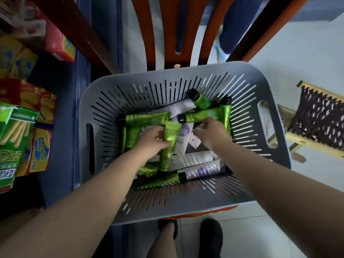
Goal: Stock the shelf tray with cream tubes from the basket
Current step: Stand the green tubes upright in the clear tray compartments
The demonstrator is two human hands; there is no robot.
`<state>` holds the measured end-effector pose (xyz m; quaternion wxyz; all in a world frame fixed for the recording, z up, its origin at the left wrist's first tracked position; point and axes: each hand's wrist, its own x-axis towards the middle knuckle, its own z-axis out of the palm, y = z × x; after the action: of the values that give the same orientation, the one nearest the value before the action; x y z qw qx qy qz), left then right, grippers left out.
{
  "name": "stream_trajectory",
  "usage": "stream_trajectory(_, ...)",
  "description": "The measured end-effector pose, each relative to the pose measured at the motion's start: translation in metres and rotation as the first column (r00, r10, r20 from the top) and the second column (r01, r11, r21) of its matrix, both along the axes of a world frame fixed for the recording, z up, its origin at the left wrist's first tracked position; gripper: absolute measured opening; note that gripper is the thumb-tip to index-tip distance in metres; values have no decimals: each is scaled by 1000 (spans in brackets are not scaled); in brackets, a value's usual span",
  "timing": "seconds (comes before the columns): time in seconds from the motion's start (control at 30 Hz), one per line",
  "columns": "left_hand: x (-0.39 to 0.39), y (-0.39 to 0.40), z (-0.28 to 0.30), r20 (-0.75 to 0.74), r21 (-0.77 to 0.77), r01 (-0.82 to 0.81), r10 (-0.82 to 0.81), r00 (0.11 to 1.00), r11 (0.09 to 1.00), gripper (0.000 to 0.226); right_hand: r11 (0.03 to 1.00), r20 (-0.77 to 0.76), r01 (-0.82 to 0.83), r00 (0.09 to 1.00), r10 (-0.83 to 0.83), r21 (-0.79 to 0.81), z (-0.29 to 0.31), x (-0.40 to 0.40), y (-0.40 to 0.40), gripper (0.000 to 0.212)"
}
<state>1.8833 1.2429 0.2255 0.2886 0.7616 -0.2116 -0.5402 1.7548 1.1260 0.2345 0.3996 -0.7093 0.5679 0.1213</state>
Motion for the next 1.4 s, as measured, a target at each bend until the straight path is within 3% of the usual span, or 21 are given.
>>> stream_trajectory(0.1, -1, -6, -4, -77, -33, -196, 193, 978, 980, 27, 881, 98, 427, 886, -452, 202, -13, 9, -5, 21)
stream_trajectory(0.17, -1, -8, -8, -111, -34, -257, 252, 961, 966, 27, 775, 118, 577, 777, -618, 257, -21, 14, -4, 21)
stream_trajectory(0.27, 0, -9, -14, -151, -27, -308, 300, 942, 951, 25, 718, 107, 655, 717, -689, 235, -29, 22, -1, 19)
stream_trajectory(0.37, 3, -9, -21, -173, -16, -356, 348, 921, 934, 22, 610, 132, 753, 597, -791, 248, -37, 30, -2, 23)
stream_trajectory(0.47, 7, -11, -26, -198, -29, -397, 384, 902, 918, 23, 493, 165, 788, 467, -869, 368, -38, 36, -6, 24)
stream_trajectory(0.53, 11, -12, -29, -216, -28, -414, 398, 891, 910, 24, 425, 159, 789, 398, -904, 444, -34, 41, -10, 4)
stream_trajectory(0.57, 12, -14, -29, -223, -27, -421, 405, 887, 907, 25, 368, 121, 817, 353, -928, 444, -31, 49, -15, 13)
stream_trajectory(0.63, 15, -15, -31, -236, -21, -434, 417, 877, 901, 26, 432, 65, 841, 435, -898, 326, -33, 52, -16, 20)
stream_trajectory(0.7, 18, -16, -31, -248, -19, -442, 424, 871, 897, 26, 240, 100, 869, 218, -971, 432, -45, 56, -21, 19)
stream_trajectory(0.77, 19, -17, -30, -265, -16, -456, 436, 860, 890, 27, 253, 79, 838, 245, -966, 484, -47, 54, -17, 26)
stream_trajectory(0.9, 21, -15, -28, -290, -9, -479, 456, 841, 878, 38, 187, 59, 890, 179, -982, 415, -43, 49, -15, 38)
stream_trajectory(1.1, 21, -11, -24, -307, -20, -505, 476, 824, 863, 32, 255, 119, 873, 226, -967, 416, -45, 46, -7, 37)
stream_trajectory(1.2, 18, -8, -22, -305, -26, -529, 497, 812, 848, 38, 253, 101, 835, 233, -967, 490, -41, 43, -8, 39)
stream_trajectory(1.3, 12, -4, -18, -285, -31, -546, 516, 808, 837, 46, 206, 103, 721, 184, -977, 662, -33, 37, -6, 32)
stream_trajectory(1.4, 4, 1, -3, -275, -60, -556, 522, 807, 829, 42, 277, 170, 624, 227, -959, 731, -22, 30, 3, 33)
